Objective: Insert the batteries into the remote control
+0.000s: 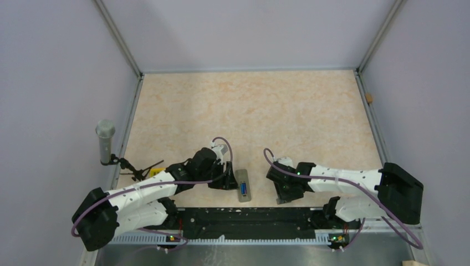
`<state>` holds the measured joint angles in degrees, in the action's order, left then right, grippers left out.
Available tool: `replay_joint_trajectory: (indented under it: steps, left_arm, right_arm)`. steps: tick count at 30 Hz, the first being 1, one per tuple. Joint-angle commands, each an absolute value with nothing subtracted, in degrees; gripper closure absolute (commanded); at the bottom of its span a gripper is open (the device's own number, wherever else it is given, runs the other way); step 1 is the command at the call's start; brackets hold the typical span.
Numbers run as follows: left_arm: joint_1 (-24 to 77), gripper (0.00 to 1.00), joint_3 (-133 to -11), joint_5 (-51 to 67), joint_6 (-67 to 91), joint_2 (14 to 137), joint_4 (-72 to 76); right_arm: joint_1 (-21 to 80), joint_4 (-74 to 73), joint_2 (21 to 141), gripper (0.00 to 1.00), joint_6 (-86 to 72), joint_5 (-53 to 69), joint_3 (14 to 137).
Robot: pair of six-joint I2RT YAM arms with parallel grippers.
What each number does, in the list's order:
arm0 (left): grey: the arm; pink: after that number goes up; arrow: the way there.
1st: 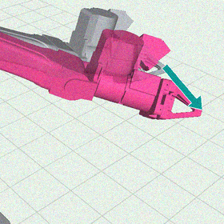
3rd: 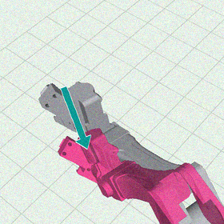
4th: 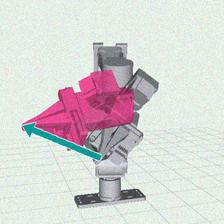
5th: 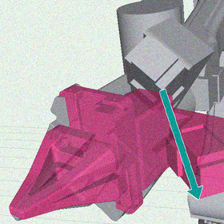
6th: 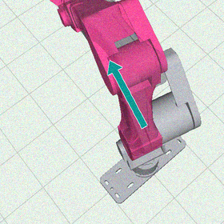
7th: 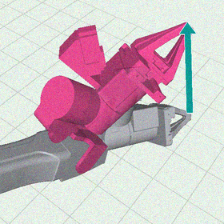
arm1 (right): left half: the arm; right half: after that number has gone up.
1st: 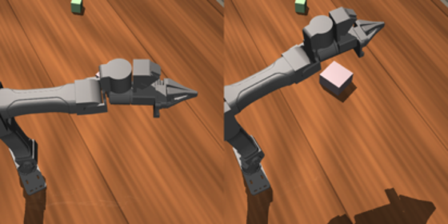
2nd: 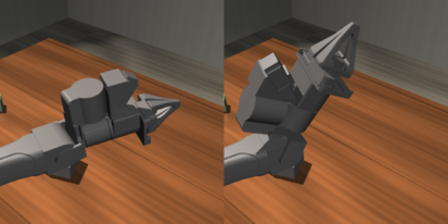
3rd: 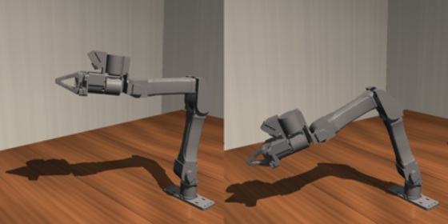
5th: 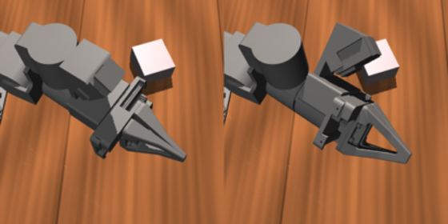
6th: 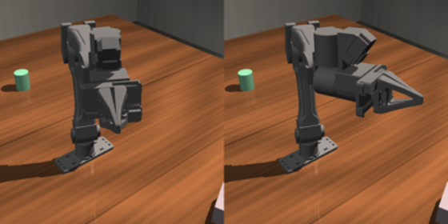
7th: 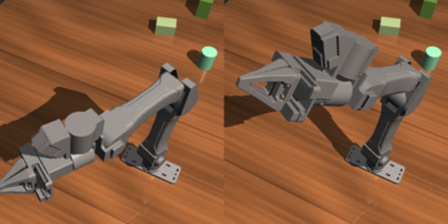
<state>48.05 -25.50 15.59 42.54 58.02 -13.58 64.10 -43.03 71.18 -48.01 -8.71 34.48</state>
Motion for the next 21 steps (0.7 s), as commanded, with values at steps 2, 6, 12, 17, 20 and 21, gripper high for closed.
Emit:
replay_joint_trajectory:
  steps: [2, 6, 12, 17, 20, 21]
  left_arm:
    - [47.91, 0.33, -26.72, 15.56, 42.96, 57.52, -11.39]
    - [47.91, 0.33, -26.81, 15.80, 42.91, 58.11, -11.08]
    - [47.90, 0.33, -27.07, 15.91, 42.81, 58.44, -11.07]
    - [47.90, 0.33, -27.13, 15.82, 42.83, 58.33, -11.16]
    - [47.91, 0.33, -27.07, 15.82, 42.97, 58.27, -11.16]
    - [47.97, 0.33, -27.07, 15.74, 42.97, 58.22, -11.16]
  right_arm:
    - [65.01, -42.23, 71.60, 0.72, -49.32, -9.43, 33.75]
    - [65.03, -42.12, 70.94, 0.79, -49.77, -9.63, 34.14]
    - [65.03, -41.16, 71.04, 0.90, -50.01, -9.67, 34.19]
    - [65.01, -40.62, 71.31, 1.00, -50.13, -9.59, 34.46]
    - [65.01, -40.60, 71.40, 1.00, -50.08, -9.66, 34.92]
    - [65.03, -40.58, 71.34, 1.00, -50.09, -9.73, 35.09]
